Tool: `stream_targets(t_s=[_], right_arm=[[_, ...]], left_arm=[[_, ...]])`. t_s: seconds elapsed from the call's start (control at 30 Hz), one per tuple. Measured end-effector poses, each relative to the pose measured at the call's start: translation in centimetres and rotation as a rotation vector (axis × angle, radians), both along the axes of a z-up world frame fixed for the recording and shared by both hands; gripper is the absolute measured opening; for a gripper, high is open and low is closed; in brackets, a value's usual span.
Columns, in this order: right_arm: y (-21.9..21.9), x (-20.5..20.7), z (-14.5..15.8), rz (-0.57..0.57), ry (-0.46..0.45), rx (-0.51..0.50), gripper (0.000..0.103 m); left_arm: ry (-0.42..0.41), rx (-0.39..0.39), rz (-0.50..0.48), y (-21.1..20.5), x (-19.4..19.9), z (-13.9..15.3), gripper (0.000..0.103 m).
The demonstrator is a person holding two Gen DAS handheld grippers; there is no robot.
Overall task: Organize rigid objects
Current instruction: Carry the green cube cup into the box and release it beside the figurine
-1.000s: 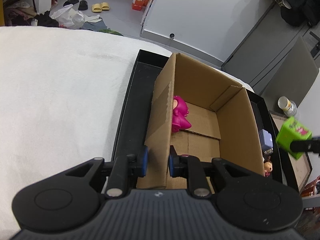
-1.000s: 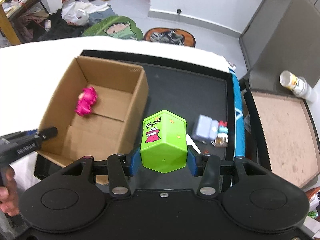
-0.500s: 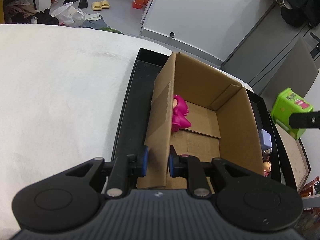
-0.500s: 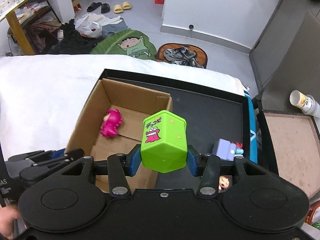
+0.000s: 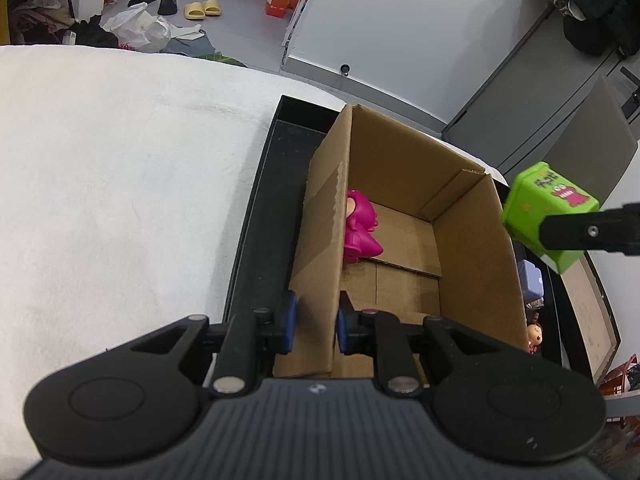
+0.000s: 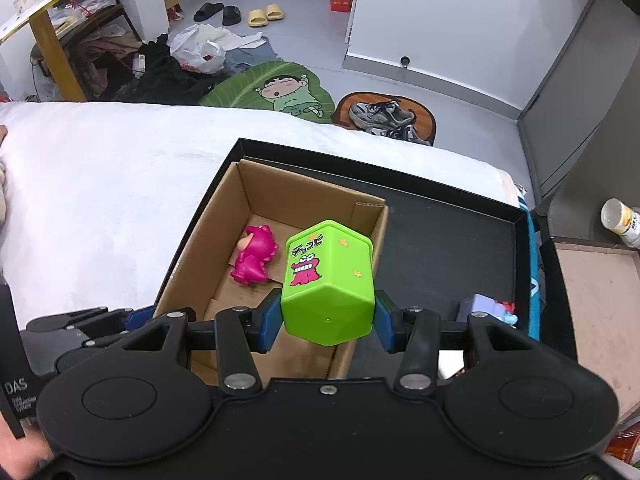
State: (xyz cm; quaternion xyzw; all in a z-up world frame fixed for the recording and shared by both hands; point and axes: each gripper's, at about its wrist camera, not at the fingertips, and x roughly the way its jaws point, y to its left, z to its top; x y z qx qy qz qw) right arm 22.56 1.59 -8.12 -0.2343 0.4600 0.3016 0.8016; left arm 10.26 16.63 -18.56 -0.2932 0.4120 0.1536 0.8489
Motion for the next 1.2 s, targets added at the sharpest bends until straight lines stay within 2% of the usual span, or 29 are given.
stream_targets(t_s=[0.43,0.77,1.1,1.2], right_arm=[[2.3,-0.1,-3.3,0.002,0.026,-0.018,0.047],[3.2,0.2,-6.1,-0.011,-0.045,-0.079,0.047],[4.0,0.2,-5.3,0.025,-0.172,-0.035,0.049],[3.9,0.6,-5.0,0.018,-0.153,-0.030,0.049]], left_arm=[[-0.003,-0.014,0.004,0.3,-0.1,-0.2,0.019],[-0.007,-0.027,0.007,0.6,0.0,-0.3,0.019],[-0.007,-0.028,0.007,0.6,0.0,-0.3,0.019],[-0.008,-0.028,0.007,0.6,-0.1,-0.3,0.020]])
